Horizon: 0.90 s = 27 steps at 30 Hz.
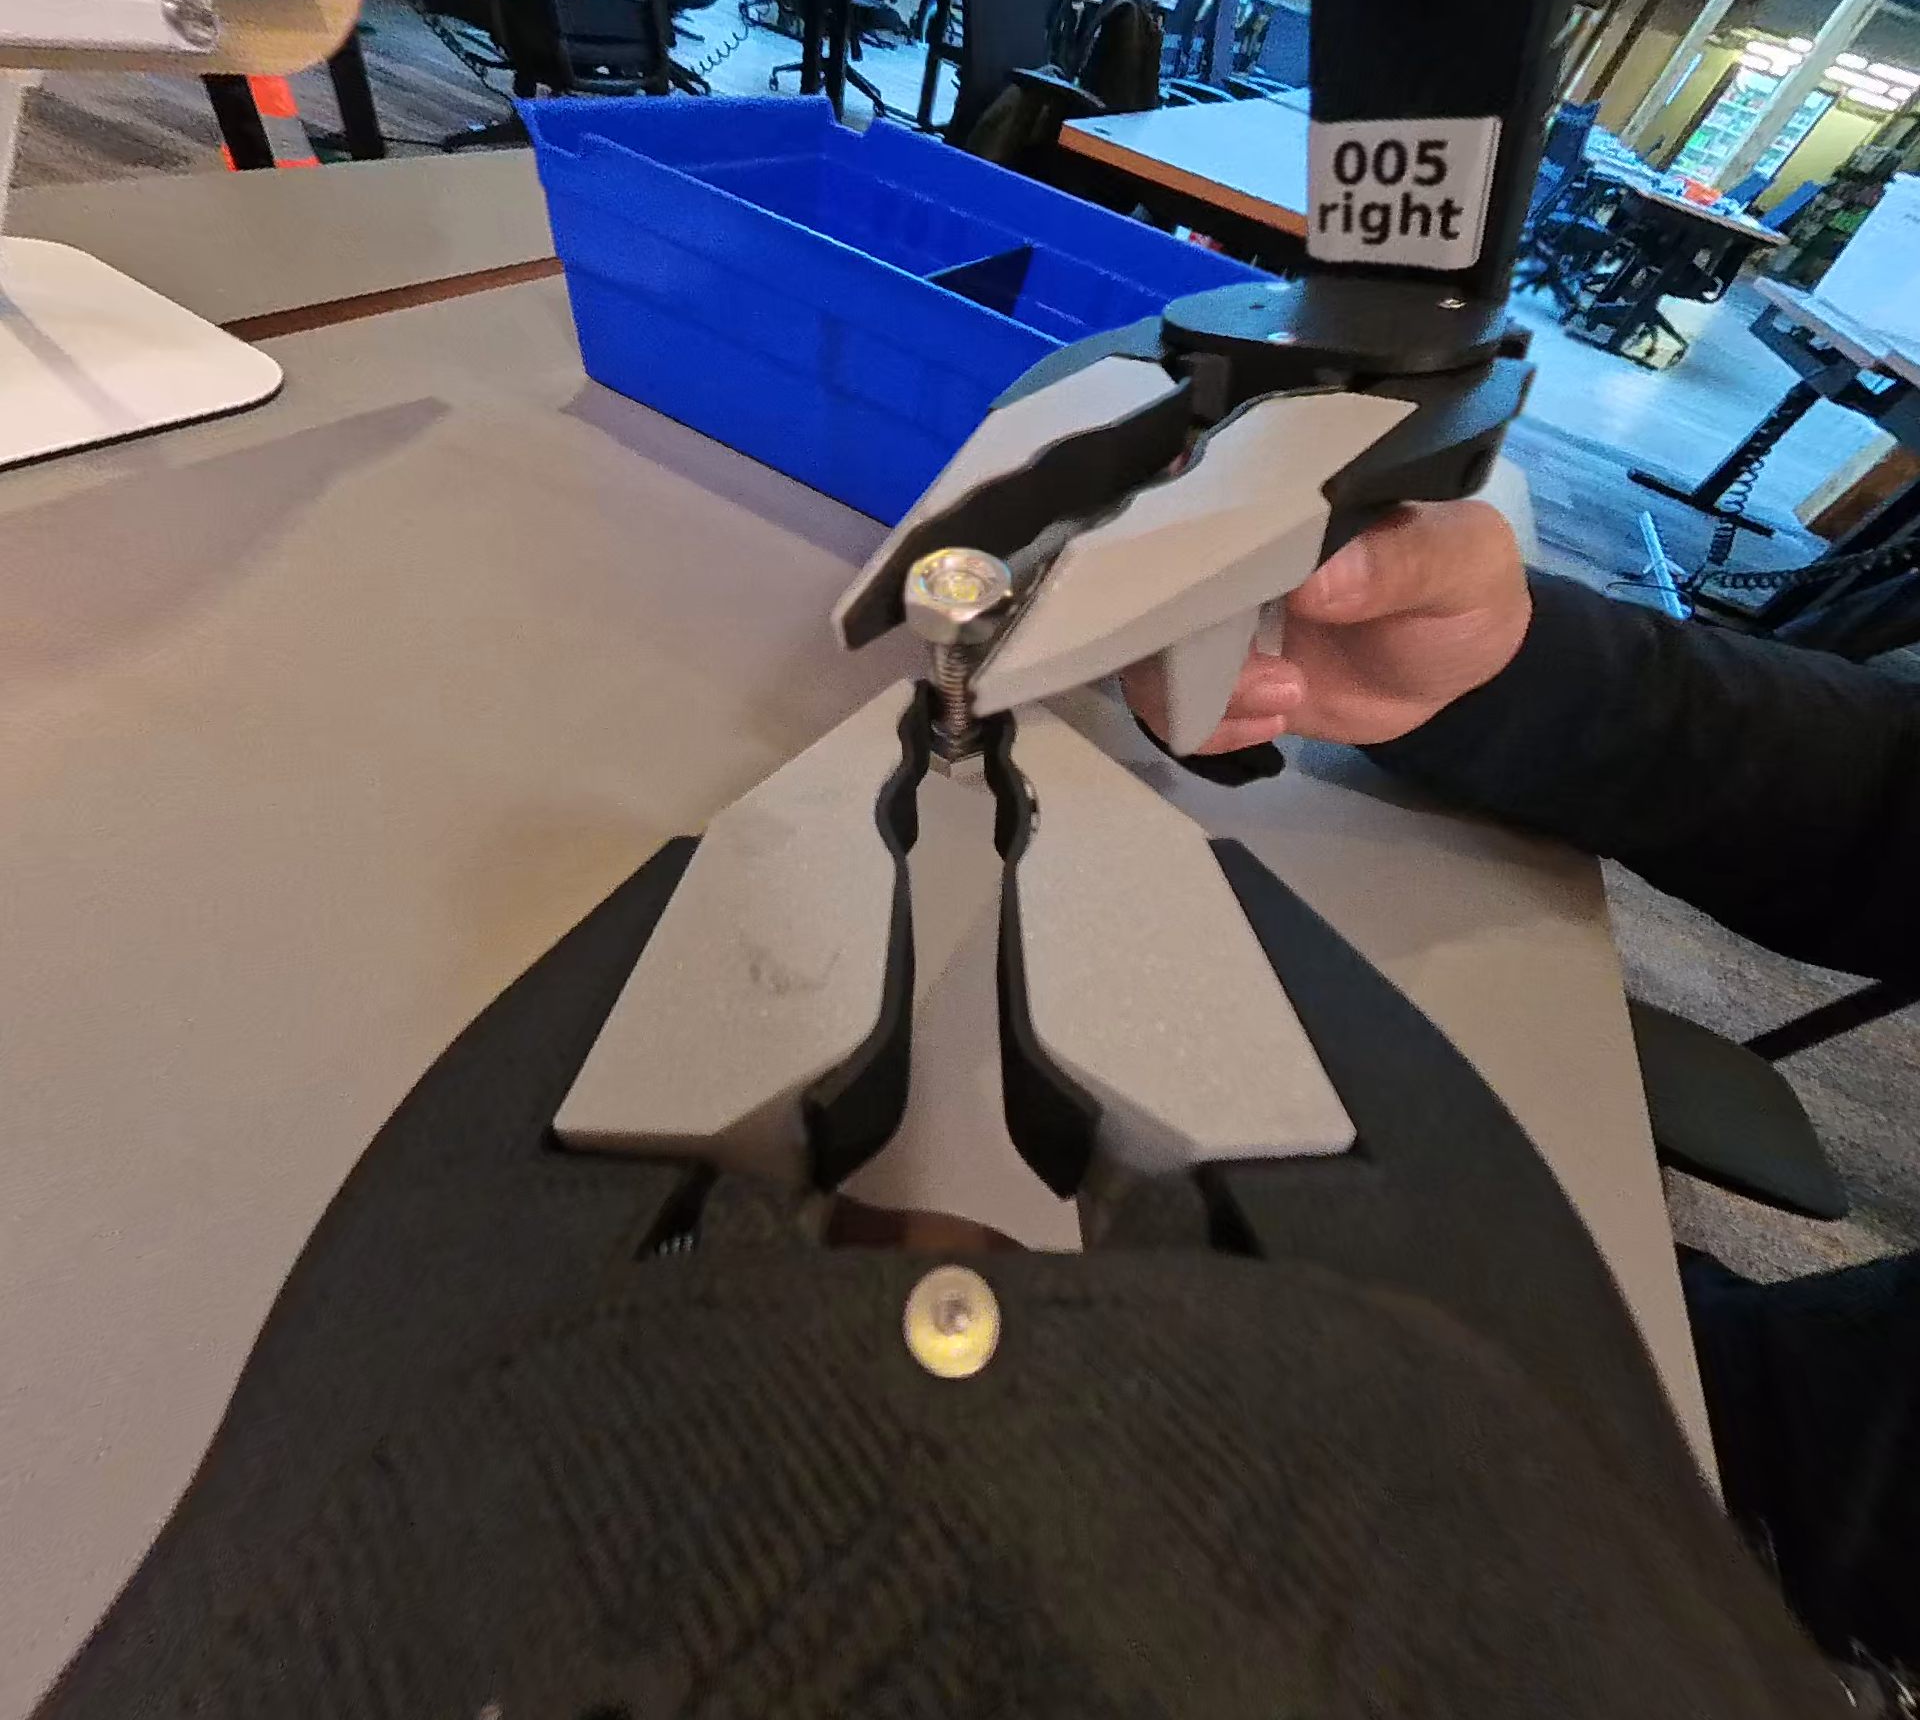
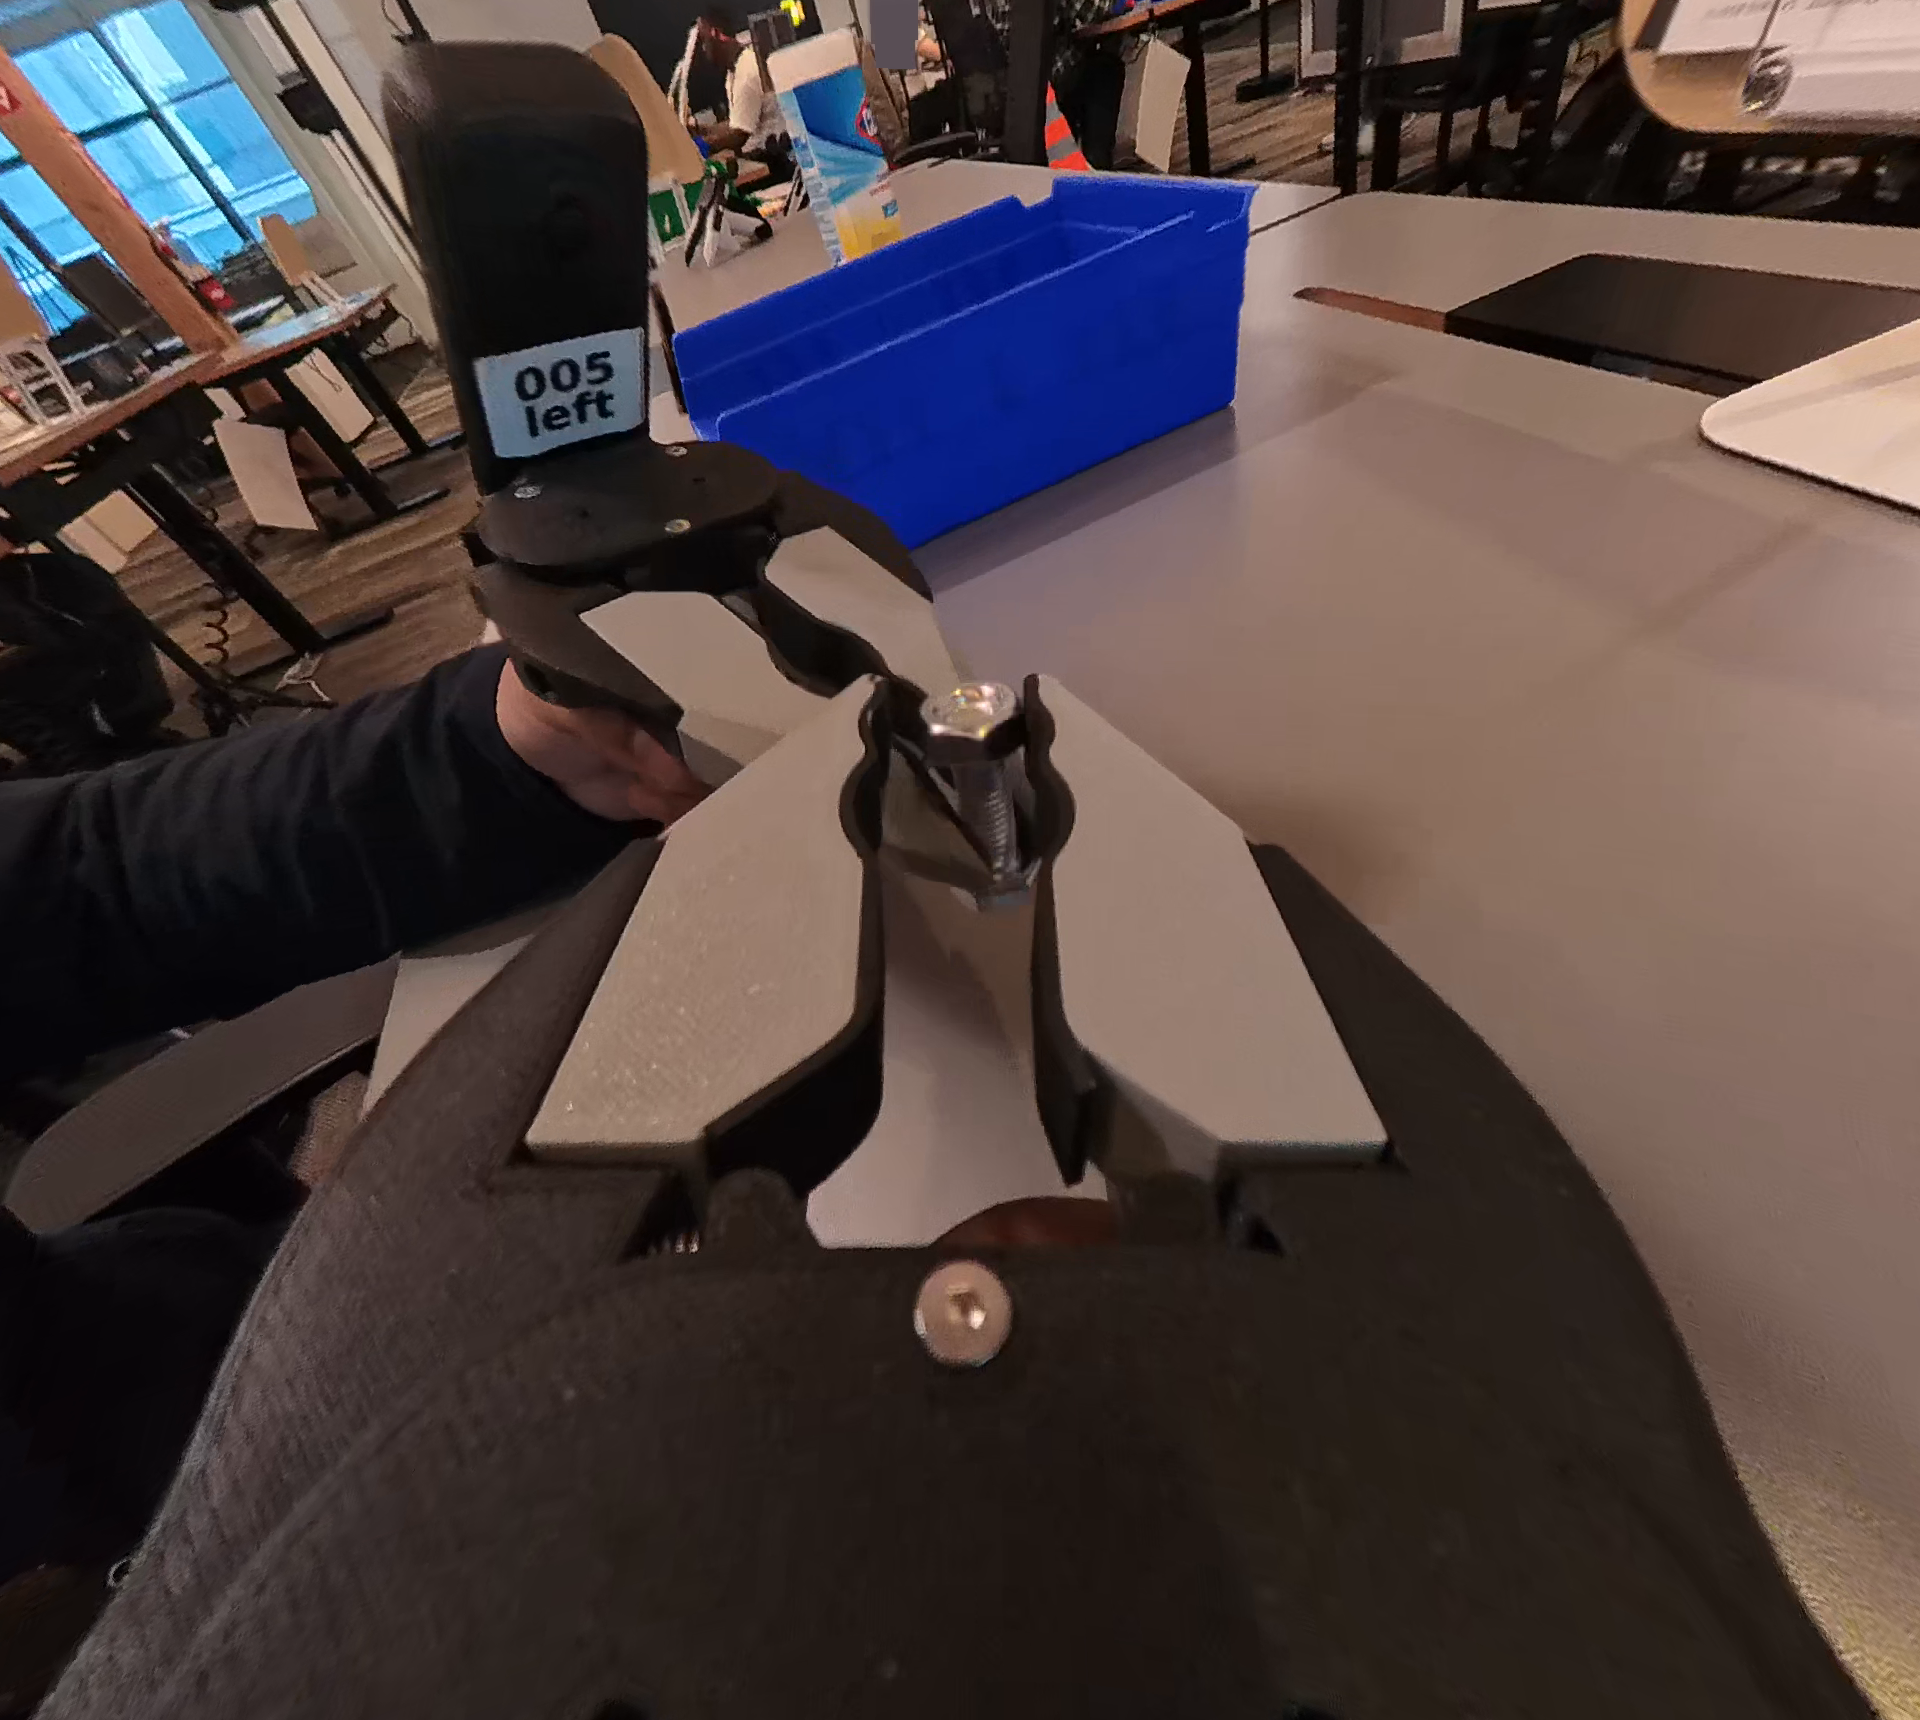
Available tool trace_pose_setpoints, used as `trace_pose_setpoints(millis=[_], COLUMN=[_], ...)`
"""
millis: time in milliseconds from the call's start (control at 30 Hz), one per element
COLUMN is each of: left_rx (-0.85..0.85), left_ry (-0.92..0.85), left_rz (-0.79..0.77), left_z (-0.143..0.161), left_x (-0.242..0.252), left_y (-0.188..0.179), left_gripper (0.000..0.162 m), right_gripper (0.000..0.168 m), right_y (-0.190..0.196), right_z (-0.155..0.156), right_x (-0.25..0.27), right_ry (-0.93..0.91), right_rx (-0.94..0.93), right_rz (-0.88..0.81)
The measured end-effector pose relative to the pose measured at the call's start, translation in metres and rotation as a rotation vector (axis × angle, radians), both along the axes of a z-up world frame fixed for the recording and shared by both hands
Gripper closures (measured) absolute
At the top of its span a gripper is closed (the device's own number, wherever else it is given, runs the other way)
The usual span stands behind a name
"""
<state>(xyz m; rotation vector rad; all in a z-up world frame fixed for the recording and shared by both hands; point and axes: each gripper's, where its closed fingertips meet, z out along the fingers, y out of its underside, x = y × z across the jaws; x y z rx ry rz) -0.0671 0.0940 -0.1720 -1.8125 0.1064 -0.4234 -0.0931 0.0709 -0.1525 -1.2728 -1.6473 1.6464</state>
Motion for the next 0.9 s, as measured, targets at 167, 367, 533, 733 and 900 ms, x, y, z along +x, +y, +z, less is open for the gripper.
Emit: trace_pose_setpoints(millis=[167,367,533,733,900], left_rx=[-0.006,0.003,0.008,-0.009,0.004], left_ry=[0.023,-0.019,-0.023,0.024,-0.004], left_rz=[-0.012,0.038,0.04,0.002,0.028], left_z=[-0.002,0.002,0.003,-0.004,0.001], left_x=[0.005,-0.011,-0.011,0.005,-0.005], left_y=[0.001,0.0,-0.001,0.003,0.001], left_gripper=[0.155,0.155,0.155,0.155,0.155], right_gripper=[0.147,0.148,0.15,0.143,0.146], right_y=[0.003,0.017,0.009,-0.002,0.011], right_z=[0.001,0.013,0.01,-0.004,0.009], right_x=[0.0,0.004,0.004,-0.002,0.002], right_ry=[0.0,0.034,0.028,-0.009,0.023], right_rx=[0.001,-0.037,-0.024,0.014,-0.021], right_rz=[-0.005,-0.036,-0.013,0.002,-0.022])
